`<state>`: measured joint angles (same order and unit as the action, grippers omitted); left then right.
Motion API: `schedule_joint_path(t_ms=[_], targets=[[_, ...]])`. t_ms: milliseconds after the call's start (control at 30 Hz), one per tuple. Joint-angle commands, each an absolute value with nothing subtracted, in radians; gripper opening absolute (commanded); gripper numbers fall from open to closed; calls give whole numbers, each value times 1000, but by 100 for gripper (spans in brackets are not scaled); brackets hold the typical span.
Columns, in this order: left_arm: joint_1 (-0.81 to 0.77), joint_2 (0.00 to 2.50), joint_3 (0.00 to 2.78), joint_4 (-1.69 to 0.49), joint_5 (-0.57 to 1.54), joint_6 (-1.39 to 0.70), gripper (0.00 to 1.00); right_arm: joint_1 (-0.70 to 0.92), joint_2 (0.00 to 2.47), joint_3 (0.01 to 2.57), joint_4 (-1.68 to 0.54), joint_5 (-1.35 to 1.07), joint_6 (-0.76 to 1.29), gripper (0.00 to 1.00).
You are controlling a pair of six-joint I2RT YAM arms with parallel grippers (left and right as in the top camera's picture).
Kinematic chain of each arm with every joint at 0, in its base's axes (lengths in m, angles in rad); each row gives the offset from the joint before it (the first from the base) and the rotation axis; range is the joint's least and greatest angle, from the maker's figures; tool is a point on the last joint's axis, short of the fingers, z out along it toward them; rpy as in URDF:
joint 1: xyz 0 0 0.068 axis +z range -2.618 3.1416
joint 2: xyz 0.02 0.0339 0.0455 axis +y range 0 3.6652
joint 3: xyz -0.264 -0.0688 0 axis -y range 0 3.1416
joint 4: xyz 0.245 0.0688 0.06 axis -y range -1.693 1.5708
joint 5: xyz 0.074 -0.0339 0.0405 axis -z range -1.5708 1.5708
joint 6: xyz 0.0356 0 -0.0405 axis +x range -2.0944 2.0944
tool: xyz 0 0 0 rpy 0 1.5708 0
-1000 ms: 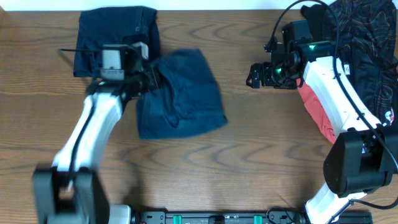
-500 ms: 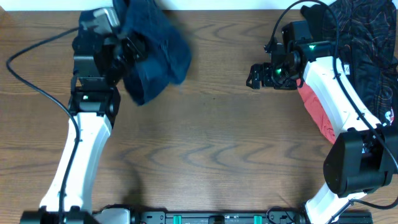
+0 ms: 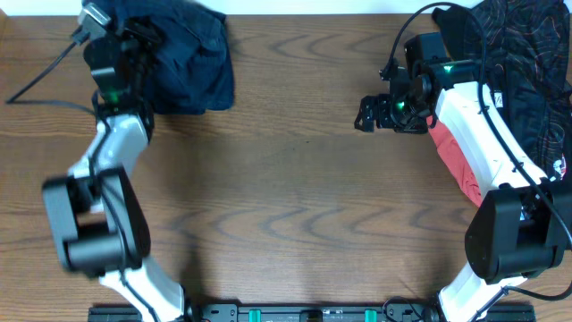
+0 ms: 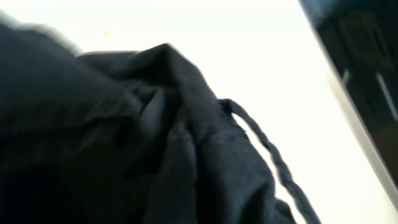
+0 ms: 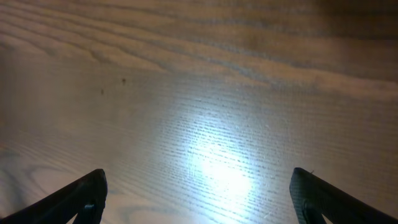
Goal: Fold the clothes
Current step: 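Carry the folded shorts with the left gripper onto the top-left stack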
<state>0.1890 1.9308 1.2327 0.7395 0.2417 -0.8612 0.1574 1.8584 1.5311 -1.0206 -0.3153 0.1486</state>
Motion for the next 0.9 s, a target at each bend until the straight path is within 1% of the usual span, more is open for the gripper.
schedule_joint_path(t_ms=[0, 67, 133, 233, 333, 433, 467, 500, 533, 567, 600, 633, 700, 733, 867], targets=[[200, 2056, 1387, 765, 225, -955, 6, 158, 1871, 1516, -1029, -318, 141, 92], [204, 2141, 1438, 765, 227, -983, 6, 158, 1871, 1516, -1029, -318, 141, 92], [213, 2176, 1441, 760, 239, -984, 6, 158, 1871, 1516, -1029, -318, 141, 92], [239, 2182, 1431, 724, 276, -891, 6, 159, 1871, 1516, -1031, -318, 141, 92], [276, 2179, 1431, 694, 374, -846, 6, 158, 1871, 1516, -1018, -319, 142, 92], [322, 2179, 1431, 657, 563, -846, 6, 158, 1871, 1516, -1011, -322, 144, 92], [336, 2179, 1431, 633, 624, -846, 13, 158, 1871, 1516, -1011, -323, 145, 92], [348, 2179, 1431, 616, 675, -846, 31, 158, 1871, 1516, -1012, -323, 145, 92], [361, 2179, 1431, 593, 725, -846, 44, 158, 1871, 1516, -1013, -323, 145, 92], [377, 2179, 1431, 561, 777, -846, 54, 158, 1871, 1516, -1013, -323, 145, 93], [390, 2178, 1431, 542, 826, -846, 60, 158, 1871, 1516, -1012, -323, 145, 93], [402, 2178, 1431, 533, 865, -847, 64, 159, 1871, 1516, -1012, -323, 145, 93], [427, 2176, 1431, 532, 952, -847, 77, 158, 1871, 1516, -1010, -326, 145, 93], [437, 2170, 1431, 532, 984, -847, 81, 158, 1871, 1516, -1009, -326, 145, 93], [458, 2113, 1431, 531, 1048, -846, 89, 158, 1871, 1516, -1003, -327, 145, 93]])
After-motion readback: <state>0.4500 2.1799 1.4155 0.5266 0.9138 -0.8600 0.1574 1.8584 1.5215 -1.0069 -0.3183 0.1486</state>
